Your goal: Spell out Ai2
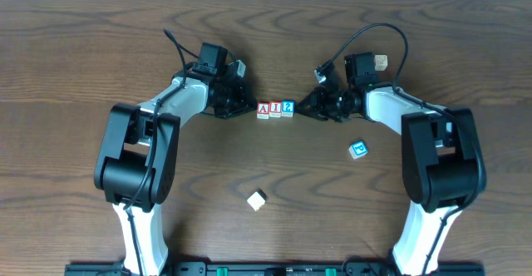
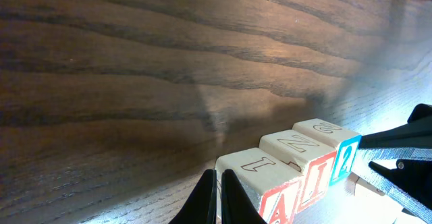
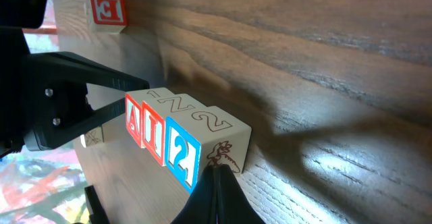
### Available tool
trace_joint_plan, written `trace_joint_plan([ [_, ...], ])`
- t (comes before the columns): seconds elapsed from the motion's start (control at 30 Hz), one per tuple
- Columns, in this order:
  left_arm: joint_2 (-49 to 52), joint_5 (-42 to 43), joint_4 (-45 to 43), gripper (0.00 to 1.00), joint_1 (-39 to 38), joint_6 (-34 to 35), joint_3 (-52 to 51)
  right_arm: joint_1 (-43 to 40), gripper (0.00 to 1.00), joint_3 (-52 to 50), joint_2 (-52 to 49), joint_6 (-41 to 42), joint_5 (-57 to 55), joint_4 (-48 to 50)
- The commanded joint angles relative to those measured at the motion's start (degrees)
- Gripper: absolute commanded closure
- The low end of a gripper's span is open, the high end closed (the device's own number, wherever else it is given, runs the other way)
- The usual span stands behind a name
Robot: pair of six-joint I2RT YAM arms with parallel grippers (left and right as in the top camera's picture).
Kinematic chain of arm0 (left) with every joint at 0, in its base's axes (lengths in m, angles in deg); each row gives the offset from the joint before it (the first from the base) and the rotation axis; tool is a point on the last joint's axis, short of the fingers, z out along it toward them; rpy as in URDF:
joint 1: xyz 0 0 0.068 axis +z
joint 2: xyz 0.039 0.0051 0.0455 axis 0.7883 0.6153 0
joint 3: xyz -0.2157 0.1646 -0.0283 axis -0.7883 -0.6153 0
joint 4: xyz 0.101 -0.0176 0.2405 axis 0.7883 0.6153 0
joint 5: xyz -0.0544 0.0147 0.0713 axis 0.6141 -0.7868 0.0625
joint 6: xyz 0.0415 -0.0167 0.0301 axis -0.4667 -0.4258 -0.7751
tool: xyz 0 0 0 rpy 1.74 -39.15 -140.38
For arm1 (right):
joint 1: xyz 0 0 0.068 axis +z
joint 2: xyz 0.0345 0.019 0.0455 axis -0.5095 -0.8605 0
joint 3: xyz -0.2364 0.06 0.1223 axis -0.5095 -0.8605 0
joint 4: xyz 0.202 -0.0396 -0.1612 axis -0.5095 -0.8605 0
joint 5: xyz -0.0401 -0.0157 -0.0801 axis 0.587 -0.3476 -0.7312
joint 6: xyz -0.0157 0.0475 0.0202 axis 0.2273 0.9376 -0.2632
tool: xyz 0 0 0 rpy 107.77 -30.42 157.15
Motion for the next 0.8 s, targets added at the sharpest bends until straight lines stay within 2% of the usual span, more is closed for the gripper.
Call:
trace_joint_plan([
  [0.0, 1.1, 0.2, 0.7, 0.94, 0.0, 0.2, -0.2, 0.8, 0.99, 0.3, -0.9, 0.2, 0.2, -0.5],
  [0.53, 0.9, -3.1, 2.8, 0.94, 1.4, -0.7, -0.1, -1.1, 0.99, 0.6, -0.9, 0.2, -2.4, -2.1],
  [0.63, -0.7, -2.7, 3.6, 0.94, 3.7, -1.1, 0.3, -3.1, 0.98, 3.1, -0.6, -0.6, -2.4, -7.0],
  [0.73, -5.0, -3.4, 6.2, 0.94, 5.7, -5.0, 1.0, -4.1, 0.99, 7.1, 1.2, -4.9, -3.3, -14.6],
  [0.77, -8.0, -4.5, 7.1, 0.94, 6.4, -6.2, 1.0, -4.1, 0.99, 9.3, 2.8, -5.6, -6.8, -18.8],
])
